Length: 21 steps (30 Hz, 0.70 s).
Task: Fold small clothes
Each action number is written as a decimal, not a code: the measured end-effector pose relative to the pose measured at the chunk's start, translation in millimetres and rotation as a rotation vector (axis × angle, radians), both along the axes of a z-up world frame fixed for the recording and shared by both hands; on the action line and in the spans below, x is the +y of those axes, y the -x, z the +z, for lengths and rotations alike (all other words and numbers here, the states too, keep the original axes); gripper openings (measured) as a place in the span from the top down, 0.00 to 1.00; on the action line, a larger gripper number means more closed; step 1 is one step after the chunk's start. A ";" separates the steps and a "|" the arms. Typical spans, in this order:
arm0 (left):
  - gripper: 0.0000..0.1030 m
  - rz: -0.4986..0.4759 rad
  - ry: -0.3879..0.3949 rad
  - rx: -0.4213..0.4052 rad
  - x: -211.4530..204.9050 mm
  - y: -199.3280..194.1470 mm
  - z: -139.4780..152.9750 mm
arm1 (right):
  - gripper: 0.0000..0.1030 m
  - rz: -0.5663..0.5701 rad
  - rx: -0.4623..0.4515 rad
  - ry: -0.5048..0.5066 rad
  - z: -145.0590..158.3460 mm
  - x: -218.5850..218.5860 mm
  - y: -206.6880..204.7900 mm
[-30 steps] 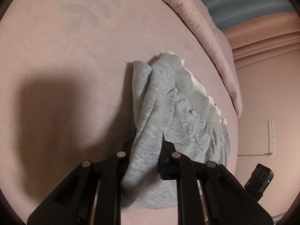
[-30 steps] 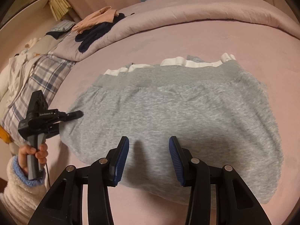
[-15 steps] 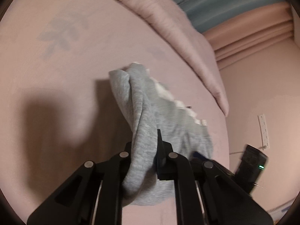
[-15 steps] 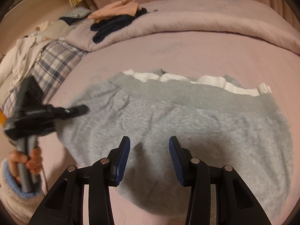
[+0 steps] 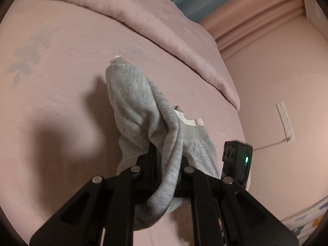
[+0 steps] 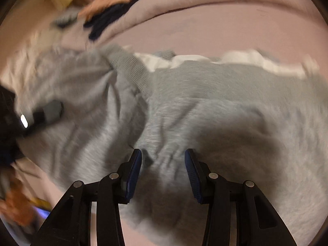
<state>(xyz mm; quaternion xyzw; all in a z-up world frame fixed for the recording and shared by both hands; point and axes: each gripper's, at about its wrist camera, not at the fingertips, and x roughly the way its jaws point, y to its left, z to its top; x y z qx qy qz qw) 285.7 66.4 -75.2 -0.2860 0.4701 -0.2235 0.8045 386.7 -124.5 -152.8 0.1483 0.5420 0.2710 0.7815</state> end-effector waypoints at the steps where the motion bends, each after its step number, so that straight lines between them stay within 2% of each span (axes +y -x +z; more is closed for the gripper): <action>1: 0.91 -0.011 -0.015 -0.007 -5.8 0.3 2.2 | 0.56 -0.033 0.032 -0.066 -1.0 -17.6 -3.1; 3: 0.91 -0.042 -0.051 -0.019 -21.3 0.4 6.4 | 0.56 -0.093 0.079 -0.191 -4.0 -49.4 -5.1; 4: 0.91 -0.055 -0.060 -0.021 -28.6 -0.1 7.2 | 0.52 -0.117 0.100 -0.270 -6.5 -64.9 -4.9; 5: 0.91 -0.071 -0.069 -0.022 -35.5 -0.9 5.9 | 0.45 -0.133 0.115 -0.327 -8.8 -74.2 -4.3; 7: 0.91 -0.102 -0.093 -0.025 -53.0 -1.1 6.4 | 0.37 -0.164 0.144 -0.449 -13.9 -92.7 -2.1; 10: 0.91 -0.146 -0.147 -0.032 -77.7 -1.5 4.4 | 0.35 -0.169 0.161 -0.620 -18.2 -106.2 0.7; 12: 0.91 -0.176 -0.180 -0.030 -94.6 -0.9 0.1 | 0.26 -0.179 0.179 -0.744 -21.2 -112.0 -1.0; 13: 0.91 -0.186 -0.191 -0.027 -99.6 -0.4 -3.2 | 0.23 -0.180 0.184 -0.774 -20.8 -112.1 -1.5; 14: 0.91 -0.197 -0.205 -0.021 -105.6 -1.1 -7.0 | 0.23 -0.178 0.189 -0.813 -21.1 -113.0 -3.8; 16: 0.90 -0.222 -0.253 -0.022 -124.4 -6.5 -13.3 | 0.23 -0.177 0.191 -0.833 -18.6 -111.9 -7.4; 18: 0.89 -0.255 -0.302 -0.017 -139.6 -7.6 -21.6 | 0.23 -0.182 0.196 -0.780 -16.3 -106.2 -11.9; 20: 0.76 -0.290 -0.331 0.000 -150.8 -8.1 -30.8 | 0.23 -0.163 0.204 -0.711 -14.1 -102.9 -14.9; 21: 0.56 -0.319 -0.343 0.017 -157.8 -7.7 -37.3 | 0.23 -0.156 0.210 -0.683 -13.3 -101.3 -18.3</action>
